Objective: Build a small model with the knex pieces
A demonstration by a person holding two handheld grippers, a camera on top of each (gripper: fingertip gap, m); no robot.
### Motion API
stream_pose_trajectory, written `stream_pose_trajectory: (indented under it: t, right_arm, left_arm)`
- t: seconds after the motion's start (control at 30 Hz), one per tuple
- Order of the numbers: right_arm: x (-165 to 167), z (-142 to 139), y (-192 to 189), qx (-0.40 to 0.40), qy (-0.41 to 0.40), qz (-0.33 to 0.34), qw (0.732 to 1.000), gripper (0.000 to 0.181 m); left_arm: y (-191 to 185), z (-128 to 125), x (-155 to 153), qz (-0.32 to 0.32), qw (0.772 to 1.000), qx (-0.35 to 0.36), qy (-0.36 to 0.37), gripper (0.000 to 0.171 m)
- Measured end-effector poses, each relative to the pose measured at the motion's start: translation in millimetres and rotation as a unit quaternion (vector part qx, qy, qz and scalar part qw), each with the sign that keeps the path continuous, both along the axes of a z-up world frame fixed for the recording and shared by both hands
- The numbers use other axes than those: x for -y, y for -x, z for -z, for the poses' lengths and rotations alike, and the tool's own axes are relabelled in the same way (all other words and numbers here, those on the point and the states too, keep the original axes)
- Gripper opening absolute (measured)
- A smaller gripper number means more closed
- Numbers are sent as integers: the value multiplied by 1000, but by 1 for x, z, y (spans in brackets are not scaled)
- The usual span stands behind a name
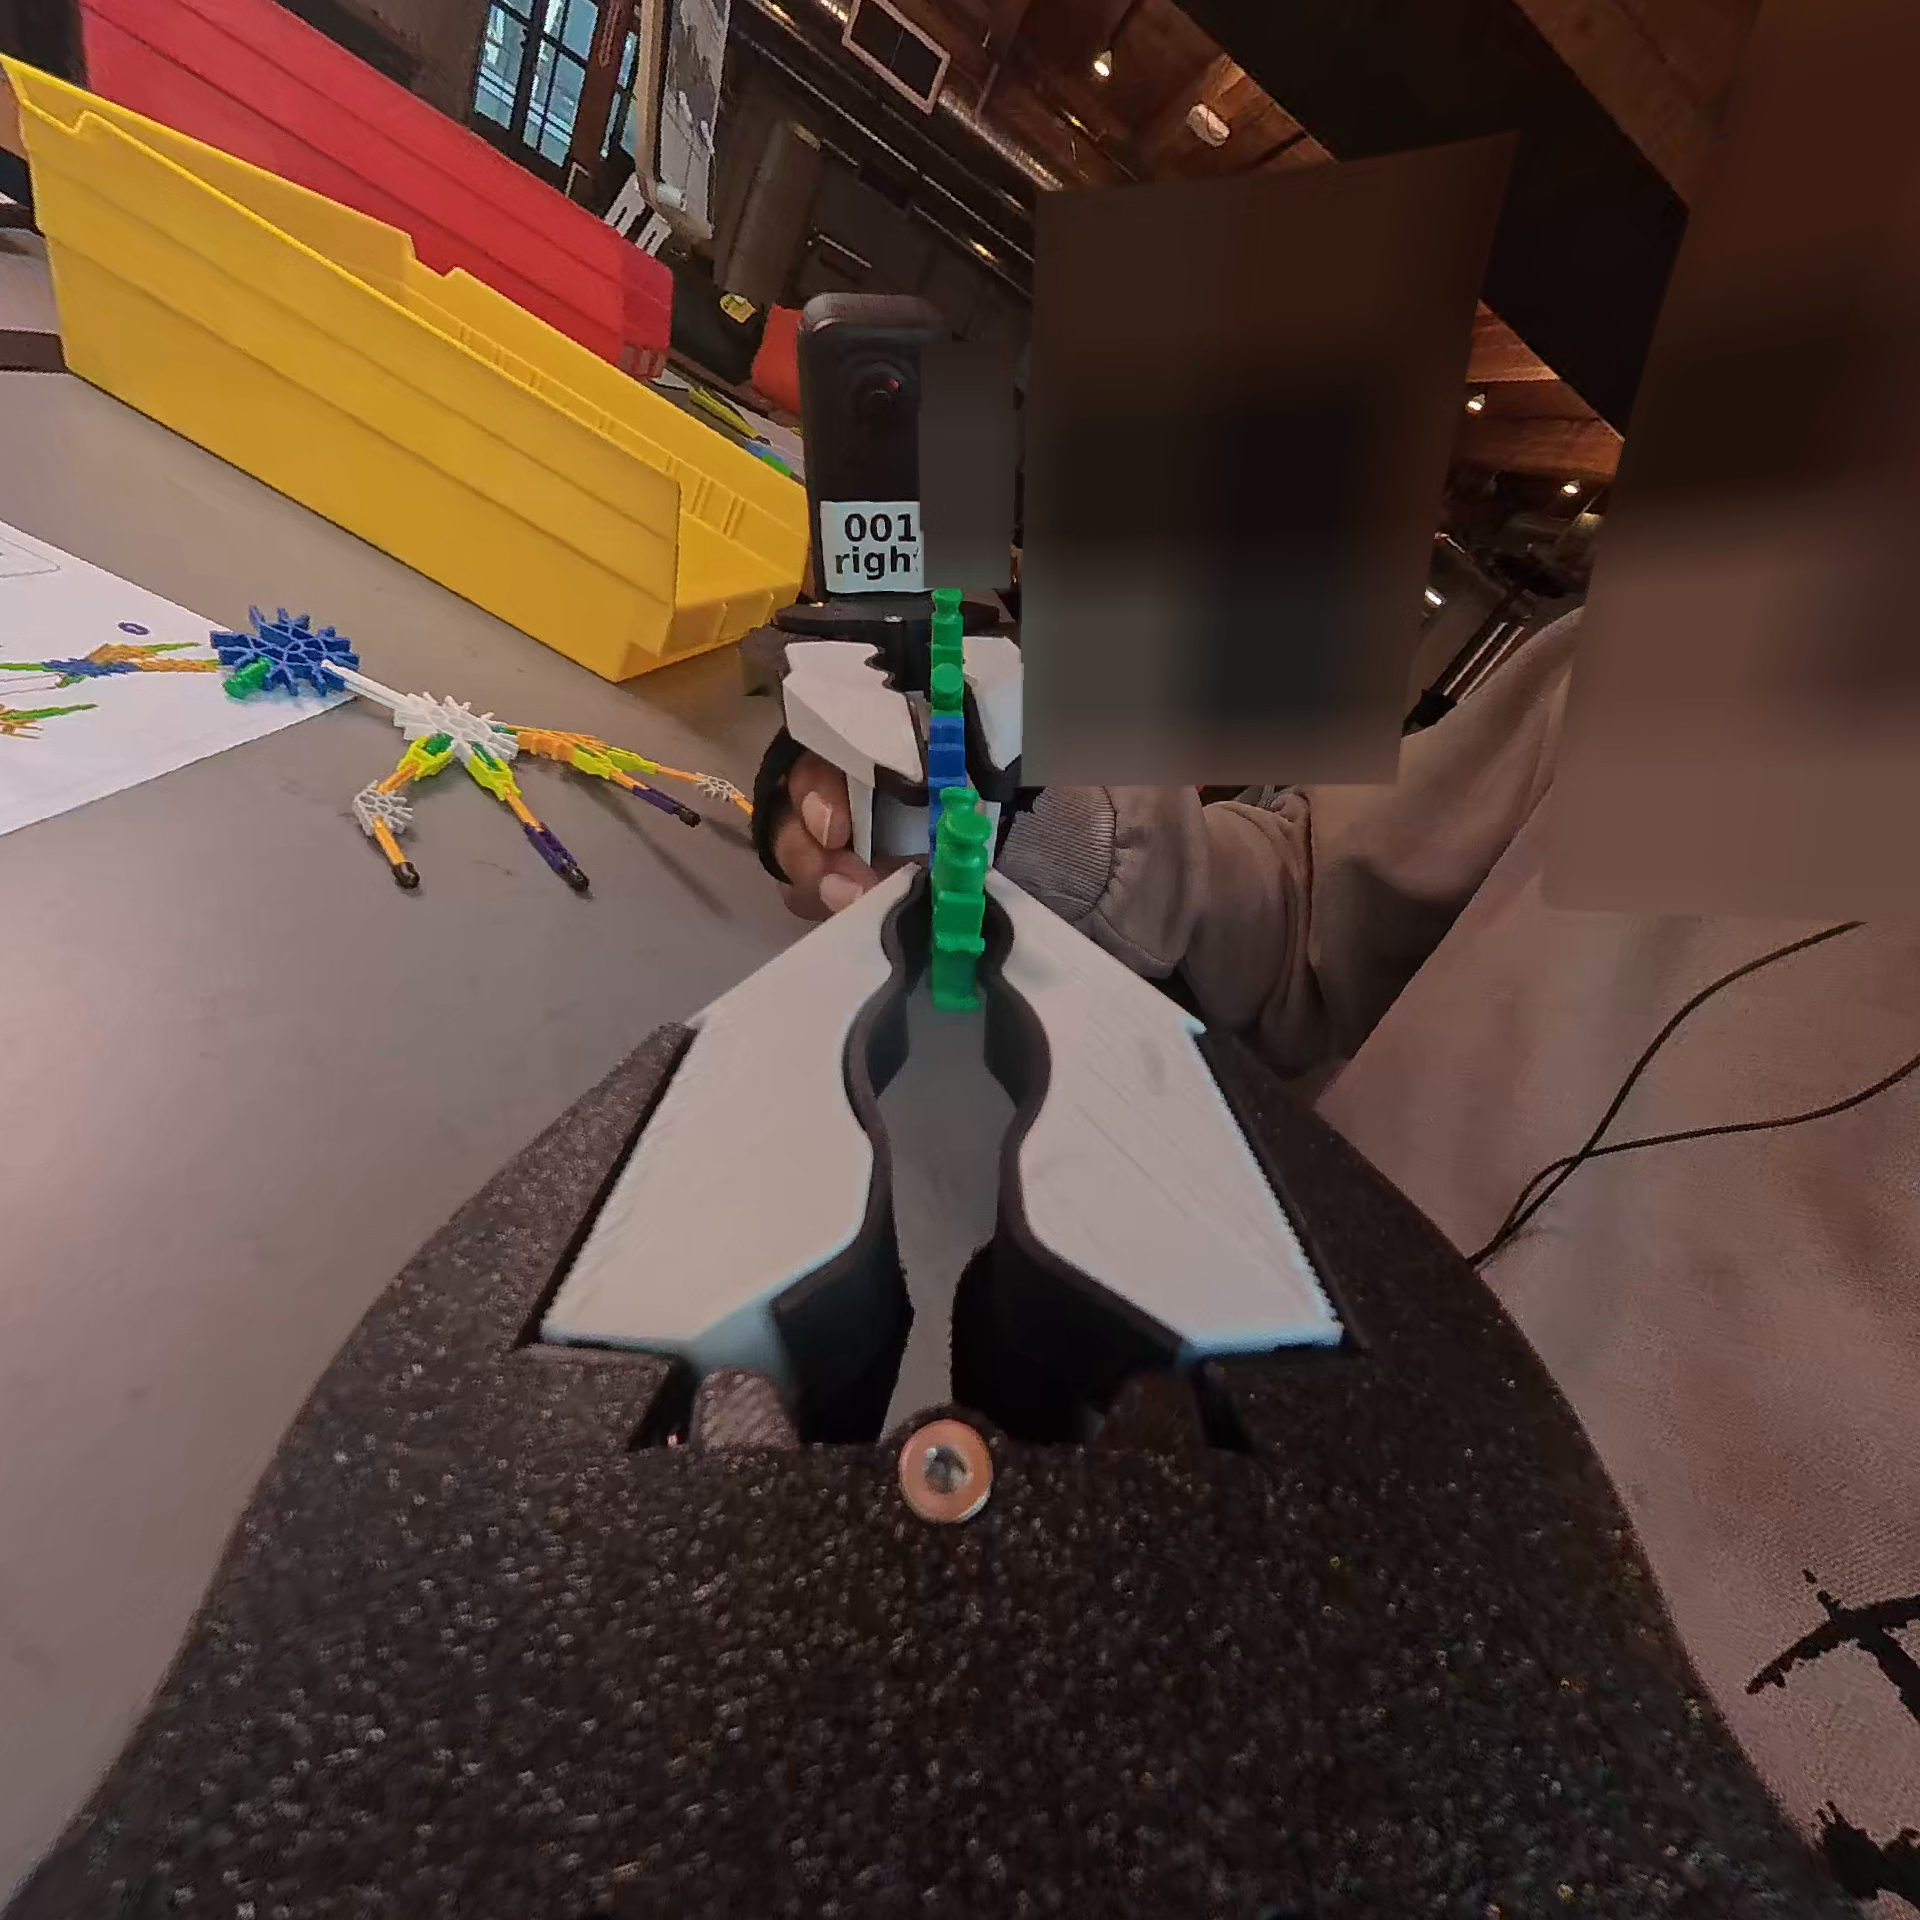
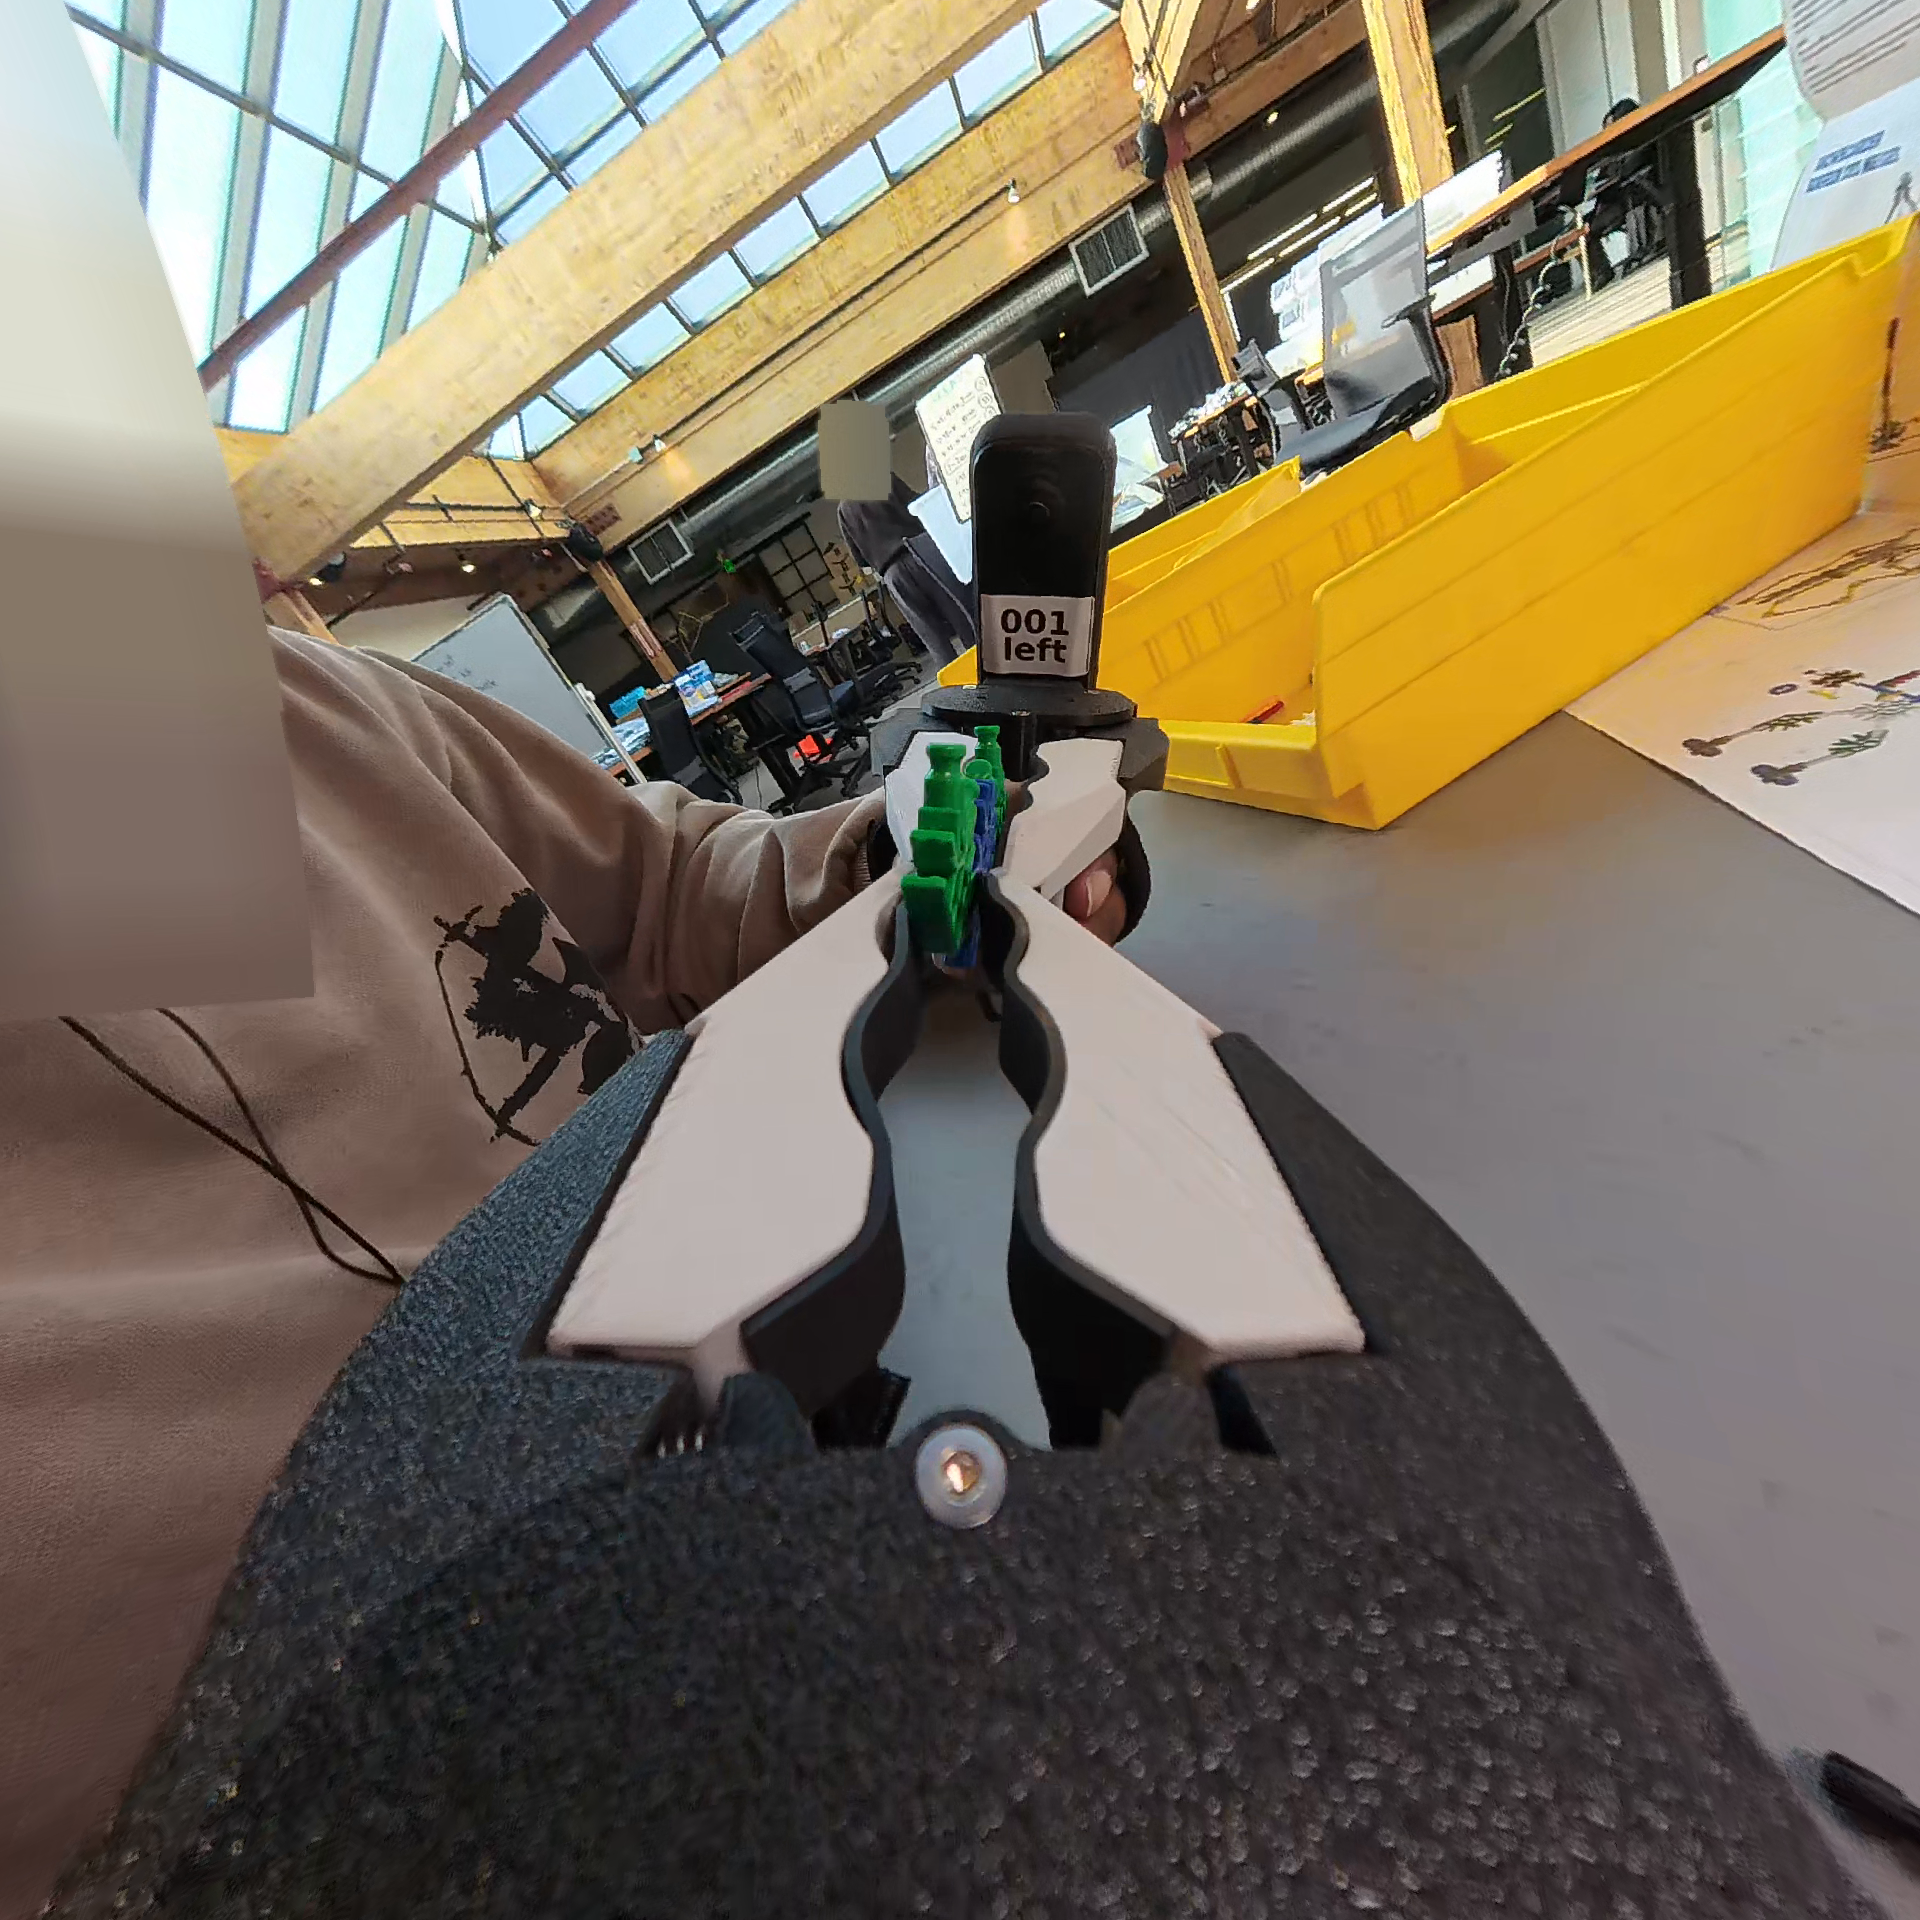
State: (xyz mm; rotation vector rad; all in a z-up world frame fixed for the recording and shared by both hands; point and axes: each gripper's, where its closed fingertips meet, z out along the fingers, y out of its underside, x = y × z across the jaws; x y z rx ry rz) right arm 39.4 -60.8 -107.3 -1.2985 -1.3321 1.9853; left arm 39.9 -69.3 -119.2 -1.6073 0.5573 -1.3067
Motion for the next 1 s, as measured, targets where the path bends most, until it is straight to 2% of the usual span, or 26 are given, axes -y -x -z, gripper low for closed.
stream_pose_trajectory:
  t: [0.13,0.33,0.43,0.53,0.63,0.7,0.9,1.0]
  right_arm:
    - [-7,1,1,4,-21,21,1000,9]
    - [-13,10,2,31,-117,67,990,5]
    - [-13,9,4,27,-147,84,985,5]
    - [-12,-4,7,2,-128,102,987,5]
    - [-5,-16,11,-28,-67,92,993,5]
    - [1,-16,16,-31,-51,83,995,5]
    - [9,-2,20,-2,-72,67,995,6]
    - [8,5,16,10,-122,66,990,8]
  left_arm:
    - [5,2,-3,-5,1000,-4,7,5]
    - [19,13,-3,-8,999,-30,44,6]
    - [23,14,-5,-14,998,-14,65,7]
    - [27,-2,-6,-24,998,32,43,8]
    - [23,-21,-1,-20,997,69,6,28]
    - [16,-23,1,-21,997,67,-5,29]
    - [14,-15,1,-26,999,36,11,5]
    - [12,-6,4,-17,1000,-8,14,5]
